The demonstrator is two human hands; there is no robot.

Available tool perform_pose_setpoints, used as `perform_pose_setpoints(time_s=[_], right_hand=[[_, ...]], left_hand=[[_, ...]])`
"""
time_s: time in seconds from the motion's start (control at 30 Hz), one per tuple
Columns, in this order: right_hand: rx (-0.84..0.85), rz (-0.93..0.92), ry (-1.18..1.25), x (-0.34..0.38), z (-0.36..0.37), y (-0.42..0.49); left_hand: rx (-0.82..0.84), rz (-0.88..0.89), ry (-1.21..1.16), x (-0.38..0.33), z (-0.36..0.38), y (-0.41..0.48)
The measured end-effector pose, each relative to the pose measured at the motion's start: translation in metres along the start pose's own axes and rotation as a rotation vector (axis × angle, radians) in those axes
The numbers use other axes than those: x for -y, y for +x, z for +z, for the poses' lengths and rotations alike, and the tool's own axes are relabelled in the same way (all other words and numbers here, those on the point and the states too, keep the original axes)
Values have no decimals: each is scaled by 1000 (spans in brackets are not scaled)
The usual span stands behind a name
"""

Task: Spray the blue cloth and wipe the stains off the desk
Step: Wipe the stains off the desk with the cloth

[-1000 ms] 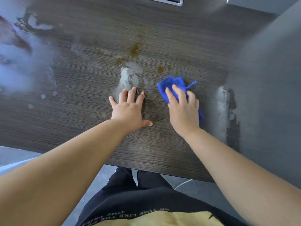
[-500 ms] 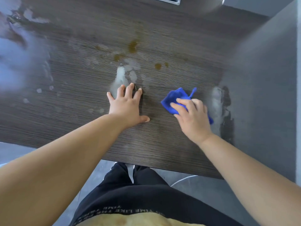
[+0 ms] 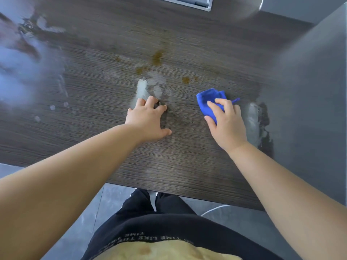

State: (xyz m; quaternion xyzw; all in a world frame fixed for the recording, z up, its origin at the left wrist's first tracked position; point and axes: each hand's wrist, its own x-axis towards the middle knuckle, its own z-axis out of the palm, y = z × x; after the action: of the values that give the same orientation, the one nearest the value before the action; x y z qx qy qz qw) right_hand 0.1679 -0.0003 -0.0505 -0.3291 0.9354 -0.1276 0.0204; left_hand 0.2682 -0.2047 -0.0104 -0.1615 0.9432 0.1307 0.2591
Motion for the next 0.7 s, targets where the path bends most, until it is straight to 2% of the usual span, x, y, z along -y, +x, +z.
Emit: perform_pose_setpoints(time_s=[0.1, 0.27, 0.3, 0.4, 0.5, 0.57, 0.63, 0.7], right_hand=[[151, 136, -3, 12, -11, 0], [484, 100, 110, 8, -39, -20], [483, 99, 106, 5, -44, -24], [234, -85, 19, 3, -46, -20], [270, -320, 43, 1, -31, -14], [281, -319, 79, 3, -23, -9], [214, -256, 103, 10, -15, 0], [156, -98, 135, 19, -9, 14]], left_hand=[[2, 15, 42, -1, 6, -2], [5, 38, 86, 0, 13, -6], [4, 40, 88, 0, 14, -6], [4, 35, 100, -1, 15, -5], [0, 37, 110, 0, 16, -6], [-1, 41, 101, 0, 16, -6], [-7, 37, 98, -1, 16, -6], [-5, 33, 80, -1, 16, -6]])
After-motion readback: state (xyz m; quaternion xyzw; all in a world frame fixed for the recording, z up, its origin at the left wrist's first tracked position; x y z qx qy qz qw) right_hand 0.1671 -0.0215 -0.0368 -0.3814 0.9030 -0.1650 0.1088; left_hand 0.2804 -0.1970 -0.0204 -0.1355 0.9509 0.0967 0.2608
